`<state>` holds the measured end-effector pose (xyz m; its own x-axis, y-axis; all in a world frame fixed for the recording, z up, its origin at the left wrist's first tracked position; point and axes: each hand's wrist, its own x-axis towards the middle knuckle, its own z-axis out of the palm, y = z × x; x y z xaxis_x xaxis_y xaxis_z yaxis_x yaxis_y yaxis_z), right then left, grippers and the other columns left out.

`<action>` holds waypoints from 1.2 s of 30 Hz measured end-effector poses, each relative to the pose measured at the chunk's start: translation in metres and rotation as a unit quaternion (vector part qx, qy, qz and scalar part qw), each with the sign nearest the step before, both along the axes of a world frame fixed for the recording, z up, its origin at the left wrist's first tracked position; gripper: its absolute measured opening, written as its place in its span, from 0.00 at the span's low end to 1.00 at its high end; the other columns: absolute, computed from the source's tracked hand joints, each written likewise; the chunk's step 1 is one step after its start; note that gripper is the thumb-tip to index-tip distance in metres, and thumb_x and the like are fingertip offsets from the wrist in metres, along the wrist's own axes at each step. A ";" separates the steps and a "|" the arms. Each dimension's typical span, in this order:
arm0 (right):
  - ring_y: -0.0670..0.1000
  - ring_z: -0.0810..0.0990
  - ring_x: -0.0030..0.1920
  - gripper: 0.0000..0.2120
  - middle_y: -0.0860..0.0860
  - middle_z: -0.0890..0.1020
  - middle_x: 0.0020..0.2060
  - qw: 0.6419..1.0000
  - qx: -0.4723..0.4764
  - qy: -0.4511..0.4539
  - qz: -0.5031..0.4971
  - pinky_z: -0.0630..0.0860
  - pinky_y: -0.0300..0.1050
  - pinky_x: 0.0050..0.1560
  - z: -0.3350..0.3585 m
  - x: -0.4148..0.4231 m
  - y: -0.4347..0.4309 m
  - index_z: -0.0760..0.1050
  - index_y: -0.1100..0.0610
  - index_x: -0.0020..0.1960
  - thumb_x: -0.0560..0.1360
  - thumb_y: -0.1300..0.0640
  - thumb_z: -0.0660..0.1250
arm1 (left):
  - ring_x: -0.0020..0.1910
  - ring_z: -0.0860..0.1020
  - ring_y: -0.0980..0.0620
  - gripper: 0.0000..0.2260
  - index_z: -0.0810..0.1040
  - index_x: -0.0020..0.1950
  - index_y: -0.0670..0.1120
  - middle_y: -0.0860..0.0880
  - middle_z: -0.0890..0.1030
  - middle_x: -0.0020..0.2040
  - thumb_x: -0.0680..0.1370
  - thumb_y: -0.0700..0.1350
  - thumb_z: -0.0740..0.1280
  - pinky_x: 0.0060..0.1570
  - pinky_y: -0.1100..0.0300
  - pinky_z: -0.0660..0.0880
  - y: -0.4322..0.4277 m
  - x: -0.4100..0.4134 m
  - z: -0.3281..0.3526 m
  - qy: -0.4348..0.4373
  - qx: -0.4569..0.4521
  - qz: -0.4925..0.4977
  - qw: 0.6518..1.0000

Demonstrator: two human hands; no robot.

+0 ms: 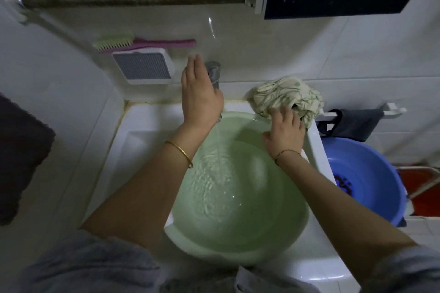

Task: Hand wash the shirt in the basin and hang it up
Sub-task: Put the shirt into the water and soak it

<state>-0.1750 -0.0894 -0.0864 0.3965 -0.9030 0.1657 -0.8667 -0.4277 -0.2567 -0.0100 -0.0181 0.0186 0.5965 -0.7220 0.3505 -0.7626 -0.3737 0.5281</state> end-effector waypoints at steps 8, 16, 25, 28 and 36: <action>0.66 0.46 0.74 0.33 0.55 0.42 0.77 0.991 0.046 0.088 -0.089 0.59 0.66 0.67 0.023 0.024 -0.046 0.49 0.45 0.76 0.76 0.61 0.59 | 0.76 0.49 0.38 0.30 0.50 0.76 0.38 0.34 0.47 0.76 0.76 0.37 0.58 0.72 0.50 0.54 -0.005 -0.020 -0.011 -0.128 0.105 0.055 0.985; 0.65 0.50 0.73 0.37 0.55 0.40 0.76 0.984 0.040 0.139 -0.100 0.65 0.63 0.61 0.016 0.025 -0.068 0.44 0.44 0.76 0.77 0.64 0.60 | 0.70 0.67 0.40 0.29 0.59 0.74 0.37 0.36 0.65 0.72 0.76 0.43 0.64 0.67 0.49 0.67 0.019 -0.026 -0.038 -0.227 0.171 0.055 0.957; 0.64 0.67 0.60 0.19 0.61 0.67 0.60 0.992 0.040 0.093 -0.080 0.66 0.51 0.40 0.026 0.013 -0.080 0.68 0.58 0.63 0.74 0.69 0.60 | 0.74 0.55 0.33 0.35 0.51 0.76 0.44 0.32 0.59 0.73 0.71 0.38 0.59 0.72 0.40 0.55 0.018 -0.037 -0.023 -0.262 0.133 -0.012 0.956; 0.63 0.68 0.57 0.16 0.62 0.69 0.58 0.997 -0.009 0.021 -0.075 0.64 0.51 0.40 0.025 0.005 -0.073 0.71 0.60 0.60 0.73 0.70 0.58 | 0.66 0.69 0.37 0.30 0.63 0.70 0.45 0.37 0.69 0.69 0.67 0.36 0.61 0.61 0.43 0.69 0.015 -0.040 -0.030 -0.280 0.039 -0.094 0.955; 0.63 0.75 0.41 0.23 0.62 0.76 0.44 0.941 -0.245 -0.233 0.028 0.70 0.46 0.34 0.092 -0.009 -0.016 0.77 0.58 0.53 0.59 0.71 0.70 | 0.60 0.73 0.42 0.29 0.63 0.71 0.40 0.41 0.68 0.66 0.72 0.45 0.64 0.60 0.47 0.72 0.017 -0.037 -0.030 0.002 -0.078 -0.172 0.982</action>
